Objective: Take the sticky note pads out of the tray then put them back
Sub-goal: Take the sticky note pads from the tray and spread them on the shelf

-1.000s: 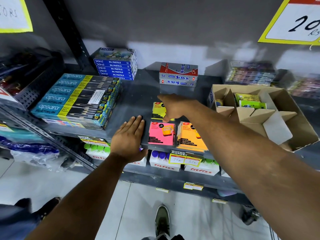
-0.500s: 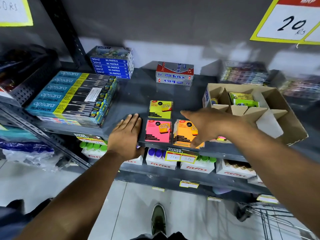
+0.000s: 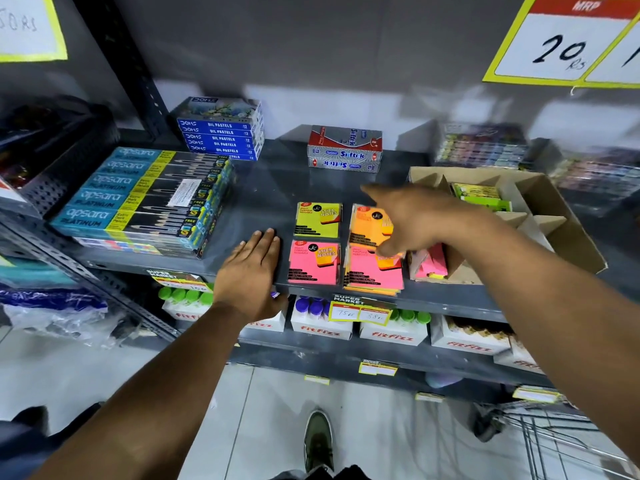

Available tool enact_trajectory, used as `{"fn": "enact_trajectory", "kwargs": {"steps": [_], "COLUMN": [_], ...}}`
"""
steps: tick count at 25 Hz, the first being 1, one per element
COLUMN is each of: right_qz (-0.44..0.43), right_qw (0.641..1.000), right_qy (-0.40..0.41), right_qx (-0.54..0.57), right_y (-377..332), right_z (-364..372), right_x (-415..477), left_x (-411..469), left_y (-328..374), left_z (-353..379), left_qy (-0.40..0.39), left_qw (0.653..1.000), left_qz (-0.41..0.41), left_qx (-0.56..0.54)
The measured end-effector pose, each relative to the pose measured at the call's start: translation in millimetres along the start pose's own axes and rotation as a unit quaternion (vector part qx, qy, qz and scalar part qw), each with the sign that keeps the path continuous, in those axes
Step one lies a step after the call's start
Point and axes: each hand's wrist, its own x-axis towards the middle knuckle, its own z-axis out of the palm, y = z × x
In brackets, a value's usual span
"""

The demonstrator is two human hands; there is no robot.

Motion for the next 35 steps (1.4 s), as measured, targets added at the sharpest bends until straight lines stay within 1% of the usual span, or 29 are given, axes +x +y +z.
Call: {"fn": "enact_trajectory", "kwargs": {"steps": [2,3,8,14,16,19,20,21,23,25,27,29,33,35], "right_qz": [0.009,0.014,0.026,0.003,0.001,-0.008,-0.02,-0.036,-0.061,-0.065,-0.072,-0.073,-0.066,-0.076], "right_qw": [0.999,0.999,0.999,0.996,0.997,0.999,0.998,0.998,0.997,0.994,0.994,0.996,0.998,0.997], "right_qy": [0.034,0.037,-0.011,-0.008,-0.021,0.017,0.022,0.009,-0.04,-0.07,-0.051,-0.019,-0.01,0.031], "right_qx": [-0.015,-0.019,-0.044,-0.087,-0.068,0.033,0.051,0.046,-0.006,-0.048,-0.061,-0.048,-0.017,0.008], "right_y": [7.2,10.3,17.7,20.2,21.7,18.3,14.6,9.8,-0.9,-8.8,-10.2,-7.4,-5.9,-14.6], "right_z": [-7.2,-7.4,12.3,34.0,30.2,8.1,3.3,1.5,9.8,26.0,37.9,43.5,38.1,28.3], "right_x": [21.5,32.7,68.2,80.3,78.9,59.4,47.9,34.7,9.3,-7.1,-9.2,-6.6,-2.9,2.7], "left_x": [0.0,0.0,1.9,2.6,2.1,2.3,2.3,2.3,2.4,2.1,0.7,0.4,0.8,0.6], "left_y": [-0.5,-0.9,-3.0,-3.7,-3.5,-2.7,-2.7,-2.6,-2.2,-1.1,0.0,0.8,0.8,0.2], "left_z": [0.3,0.6,2.3,2.8,2.4,2.0,1.7,1.6,0.7,0.6,0.7,0.9,0.3,0.5], "left_qy": [-0.001,-0.004,-0.013,-0.001,-0.002,-0.004,-0.007,-0.009,-0.009,-0.004,-0.002,-0.004,-0.005,-0.009], "left_qw": [1.0,1.0,1.0,1.0,1.0,1.0,1.0,1.0,1.0,1.0,1.0,1.0,1.0,1.0], "left_qz": [-0.002,-0.002,-0.004,-0.004,-0.004,-0.002,0.0,0.002,0.004,0.001,-0.004,-0.004,-0.008,-0.005], "left_qx": [-0.005,-0.005,-0.008,-0.019,-0.019,-0.011,-0.007,-0.003,0.003,0.003,0.005,0.01,0.009,0.001]}}
